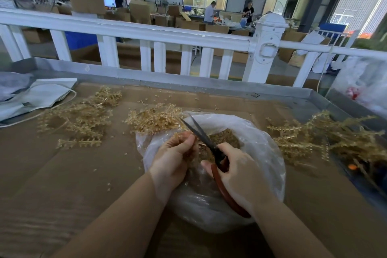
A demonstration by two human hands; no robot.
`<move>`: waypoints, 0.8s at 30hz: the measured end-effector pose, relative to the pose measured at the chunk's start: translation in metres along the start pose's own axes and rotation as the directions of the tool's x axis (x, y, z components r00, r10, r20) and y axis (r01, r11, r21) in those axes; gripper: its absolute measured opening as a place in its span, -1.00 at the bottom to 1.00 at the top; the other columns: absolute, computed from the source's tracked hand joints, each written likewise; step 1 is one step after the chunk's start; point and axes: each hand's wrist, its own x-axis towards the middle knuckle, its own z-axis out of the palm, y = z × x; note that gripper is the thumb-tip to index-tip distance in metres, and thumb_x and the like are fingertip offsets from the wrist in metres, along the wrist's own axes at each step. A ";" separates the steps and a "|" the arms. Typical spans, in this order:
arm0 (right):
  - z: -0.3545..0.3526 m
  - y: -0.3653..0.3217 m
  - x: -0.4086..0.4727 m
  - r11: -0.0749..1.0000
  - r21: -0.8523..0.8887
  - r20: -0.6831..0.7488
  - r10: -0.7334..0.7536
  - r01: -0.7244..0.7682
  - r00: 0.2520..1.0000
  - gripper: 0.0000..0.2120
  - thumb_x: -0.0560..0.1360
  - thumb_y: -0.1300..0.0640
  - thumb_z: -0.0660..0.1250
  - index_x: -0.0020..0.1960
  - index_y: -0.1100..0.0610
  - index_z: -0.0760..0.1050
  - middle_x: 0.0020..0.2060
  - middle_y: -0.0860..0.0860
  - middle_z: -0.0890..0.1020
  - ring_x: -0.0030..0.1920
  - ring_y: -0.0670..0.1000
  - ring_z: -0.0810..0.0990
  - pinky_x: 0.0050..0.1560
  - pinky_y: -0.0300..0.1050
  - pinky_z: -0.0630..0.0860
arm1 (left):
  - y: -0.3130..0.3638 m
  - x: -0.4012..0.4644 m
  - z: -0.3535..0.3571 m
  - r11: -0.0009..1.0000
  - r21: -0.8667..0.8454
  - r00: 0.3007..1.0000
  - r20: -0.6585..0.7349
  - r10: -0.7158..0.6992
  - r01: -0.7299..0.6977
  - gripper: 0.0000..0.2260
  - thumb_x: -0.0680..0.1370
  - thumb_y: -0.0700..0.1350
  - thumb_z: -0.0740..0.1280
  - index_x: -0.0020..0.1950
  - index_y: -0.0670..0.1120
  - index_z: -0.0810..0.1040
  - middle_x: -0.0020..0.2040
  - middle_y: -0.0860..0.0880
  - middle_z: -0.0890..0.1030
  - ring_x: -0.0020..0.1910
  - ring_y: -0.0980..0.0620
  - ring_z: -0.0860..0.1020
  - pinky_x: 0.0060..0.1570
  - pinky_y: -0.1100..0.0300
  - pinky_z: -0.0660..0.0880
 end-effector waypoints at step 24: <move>-0.011 -0.005 -0.002 0.991 -0.125 0.111 -0.027 0.041 0.993 -0.70 0.47 -0.32 0.20 -0.12 -0.10 0.31 -0.31 -0.14 0.44 -0.23 -0.14 0.42 -0.30 -0.36 0.24 | 0.004 -0.001 0.001 0.999 -0.047 1.000 0.008 -0.021 0.021 -0.84 0.54 -0.37 0.23 -0.18 -0.17 0.51 -0.40 -0.05 0.58 -0.44 0.10 0.56 -0.35 0.29 0.55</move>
